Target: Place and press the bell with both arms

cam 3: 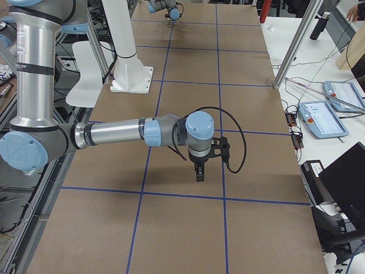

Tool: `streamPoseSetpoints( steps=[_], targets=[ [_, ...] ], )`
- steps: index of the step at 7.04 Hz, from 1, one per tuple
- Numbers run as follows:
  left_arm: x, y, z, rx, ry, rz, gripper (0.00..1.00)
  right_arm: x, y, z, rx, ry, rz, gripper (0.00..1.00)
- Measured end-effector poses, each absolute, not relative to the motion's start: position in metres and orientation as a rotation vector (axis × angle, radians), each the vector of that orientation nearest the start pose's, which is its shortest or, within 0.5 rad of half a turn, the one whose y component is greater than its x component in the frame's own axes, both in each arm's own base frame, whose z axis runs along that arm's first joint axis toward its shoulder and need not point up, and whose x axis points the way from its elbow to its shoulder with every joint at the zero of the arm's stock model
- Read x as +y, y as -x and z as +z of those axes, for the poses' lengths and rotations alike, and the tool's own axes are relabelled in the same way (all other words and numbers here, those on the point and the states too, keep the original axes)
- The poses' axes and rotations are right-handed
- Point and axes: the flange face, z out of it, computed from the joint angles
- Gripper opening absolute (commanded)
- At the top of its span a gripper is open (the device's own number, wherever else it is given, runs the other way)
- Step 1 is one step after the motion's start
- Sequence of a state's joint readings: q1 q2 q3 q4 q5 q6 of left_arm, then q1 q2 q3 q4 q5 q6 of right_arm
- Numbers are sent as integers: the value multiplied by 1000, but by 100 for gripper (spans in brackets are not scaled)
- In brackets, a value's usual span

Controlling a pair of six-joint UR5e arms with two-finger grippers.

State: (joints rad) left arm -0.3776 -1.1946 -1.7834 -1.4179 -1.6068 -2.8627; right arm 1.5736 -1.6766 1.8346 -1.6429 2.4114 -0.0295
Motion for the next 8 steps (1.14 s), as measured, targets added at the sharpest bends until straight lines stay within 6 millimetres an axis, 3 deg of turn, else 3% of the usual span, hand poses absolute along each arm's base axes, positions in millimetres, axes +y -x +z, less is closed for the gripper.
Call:
streamPoseSetpoints(
  steps=[5, 8],
  targets=[
    [-210, -238, 755, -353, -146, -1662, 100, -447, -60, 577, -839, -102, -65, 100],
    [-205, -233, 766, -377, -163, -1653, 100, -445, -61, 570, -838, -112, -68, 100]
  ],
)
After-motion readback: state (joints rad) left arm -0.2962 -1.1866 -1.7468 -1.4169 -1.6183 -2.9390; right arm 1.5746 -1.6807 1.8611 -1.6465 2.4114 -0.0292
